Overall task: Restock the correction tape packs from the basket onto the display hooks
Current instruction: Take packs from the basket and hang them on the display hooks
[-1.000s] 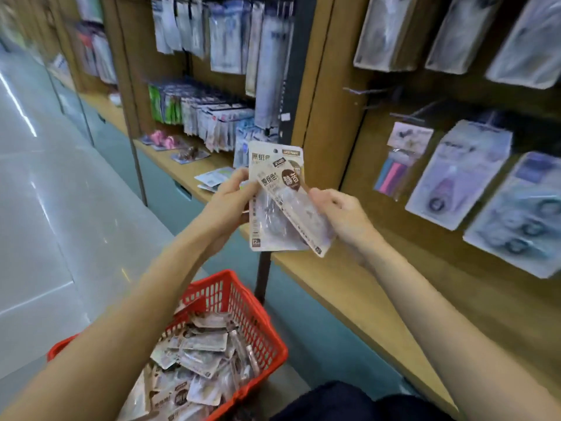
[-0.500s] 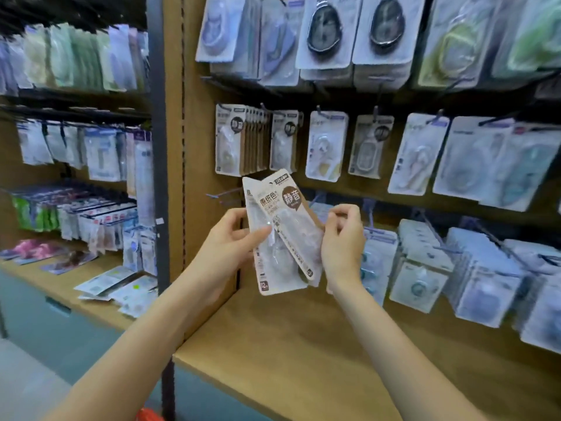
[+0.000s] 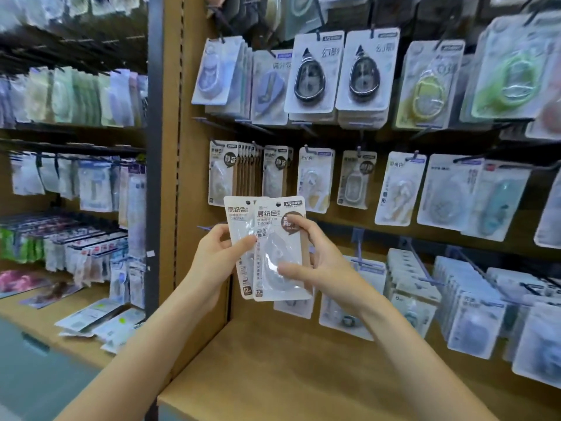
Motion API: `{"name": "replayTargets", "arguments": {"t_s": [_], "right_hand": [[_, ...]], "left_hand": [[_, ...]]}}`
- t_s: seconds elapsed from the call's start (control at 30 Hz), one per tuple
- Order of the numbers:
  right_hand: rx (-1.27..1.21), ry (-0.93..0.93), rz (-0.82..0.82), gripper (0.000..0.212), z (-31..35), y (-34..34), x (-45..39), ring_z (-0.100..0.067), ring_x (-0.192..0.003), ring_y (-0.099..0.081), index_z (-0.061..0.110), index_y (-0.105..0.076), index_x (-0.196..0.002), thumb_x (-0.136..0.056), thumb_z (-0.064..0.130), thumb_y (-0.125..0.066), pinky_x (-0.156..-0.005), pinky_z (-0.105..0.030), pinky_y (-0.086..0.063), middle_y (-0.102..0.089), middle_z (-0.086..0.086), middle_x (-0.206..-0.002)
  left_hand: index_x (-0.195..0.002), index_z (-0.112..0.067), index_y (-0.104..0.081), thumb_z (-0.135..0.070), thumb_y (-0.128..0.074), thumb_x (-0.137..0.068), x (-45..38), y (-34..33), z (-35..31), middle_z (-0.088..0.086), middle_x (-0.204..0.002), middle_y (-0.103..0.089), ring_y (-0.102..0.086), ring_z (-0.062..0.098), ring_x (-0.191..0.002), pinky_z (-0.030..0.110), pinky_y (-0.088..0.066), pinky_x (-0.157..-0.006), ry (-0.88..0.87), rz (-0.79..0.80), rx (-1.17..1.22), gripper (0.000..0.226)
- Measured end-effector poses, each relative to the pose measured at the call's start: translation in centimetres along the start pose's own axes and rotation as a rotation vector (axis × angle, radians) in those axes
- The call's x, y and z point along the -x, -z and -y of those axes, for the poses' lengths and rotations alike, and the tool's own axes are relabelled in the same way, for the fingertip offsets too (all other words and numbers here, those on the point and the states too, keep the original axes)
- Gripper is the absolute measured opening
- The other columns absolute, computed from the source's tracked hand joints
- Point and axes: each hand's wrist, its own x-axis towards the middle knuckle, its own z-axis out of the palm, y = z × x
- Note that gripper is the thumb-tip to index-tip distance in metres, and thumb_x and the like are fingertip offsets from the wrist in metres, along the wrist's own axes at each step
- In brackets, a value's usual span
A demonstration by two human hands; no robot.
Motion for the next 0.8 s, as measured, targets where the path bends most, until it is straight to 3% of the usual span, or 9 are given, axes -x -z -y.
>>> {"name": "replayTargets", "arguments": {"t_s": [0.1, 0.2, 0.27, 0.4, 0.57, 0.7, 0.8], "right_hand": [[-0.043, -0.009, 0.0, 0.078, 0.4, 0.9, -0.4, -0.013, -0.111, -0.061, 0.046, -0.032, -0.133, -0.078, 0.011, -0.074, -0.093, -0.043, -0.052, -0.046, 0.015, -0.133], [-0.068, 0.003, -0.152, 0.077, 0.3, 2.1, -1.0, -0.015, -0.098, -0.068, 0.051, -0.034, -0.126, -0.078, 0.003, -0.071, -0.085, -0.043, -0.056, -0.055, 0.003, -0.124], [-0.104, 0.005, -0.242, 0.076, -0.1, 3.0, -1.7, -0.015, -0.101, -0.066, 0.048, -0.035, -0.127, -0.08, -0.001, -0.068, -0.089, -0.045, -0.053, -0.056, 0.0, -0.125], [-0.139, 0.007, -0.249, 0.074, -1.1, 3.8, -2.8, -0.018, -0.11, -0.061, 0.049, -0.037, -0.122, -0.082, -0.008, -0.061, -0.097, -0.049, -0.048, -0.056, 0.002, -0.127], [-0.119, 0.028, -0.247, 0.074, -1.9, 3.8, -4.5, -0.015, -0.107, -0.063, 0.052, -0.038, -0.117, -0.083, -0.011, -0.057, -0.091, -0.041, -0.053, -0.058, 0.004, -0.123], [-0.048, 0.021, -0.449, 0.072, -2.2, 4.5, -6.2, -0.011, -0.109, -0.059, 0.046, -0.037, -0.121, -0.081, -0.009, -0.06, -0.08, -0.027, -0.055, -0.056, 0.002, -0.124], [-0.047, 0.03, -0.628, 0.063, -2.4, 5.2, -6.9, -0.009, -0.104, -0.057, 0.039, -0.036, -0.121, -0.082, 0.0, -0.066, -0.078, -0.026, -0.053, -0.053, 0.001, -0.125]], "left_hand": [[-0.111, -0.017, -0.054, -0.018, -0.064, -0.086, -0.5, 0.1, -0.1, -0.001, -0.097, -0.072, -0.071, 0.011, -0.08, 0.022, -0.052, -0.063, -0.035, 0.001, -0.001, 0.028], [-0.109, -0.016, -0.054, -0.016, -0.064, -0.086, -1.3, 0.7, -0.4, -0.001, -0.096, -0.072, -0.07, 0.012, -0.081, 0.022, -0.052, -0.062, -0.074, -0.031, -0.009, 0.024], [-0.109, -0.015, -0.053, -0.015, -0.062, -0.088, -1.9, 1.4, -0.3, -0.002, -0.098, -0.07, -0.069, 0.011, -0.085, 0.02, -0.052, -0.061, -0.096, -0.065, -0.015, 0.023], [-0.111, -0.014, -0.051, -0.016, -0.06, -0.089, -2.7, 2.4, 0.9, 0.004, -0.108, -0.068, -0.066, 0.018, -0.094, 0.03, -0.054, -0.071, -0.084, -0.117, -0.022, 0.025], [-0.109, -0.015, -0.051, -0.016, -0.06, -0.089, -3.8, 3.1, 1.9, 0.003, -0.107, -0.068, -0.066, 0.018, -0.094, 0.029, -0.053, -0.07, -0.085, -0.127, -0.023, 0.023], [-0.113, -0.016, -0.05, -0.018, -0.06, -0.089, -4.7, 3.3, 1.9, 0.002, -0.108, -0.067, -0.066, 0.016, -0.093, 0.027, -0.053, -0.07, -0.102, -0.129, -0.038, 0.026], [-0.11, -0.018, -0.05, -0.018, -0.06, -0.089, -5.2, 3.6, 1.9, -0.001, -0.104, -0.068, -0.067, 0.013, -0.09, 0.026, -0.053, -0.068, -0.117, -0.123, -0.045, 0.023]]}}
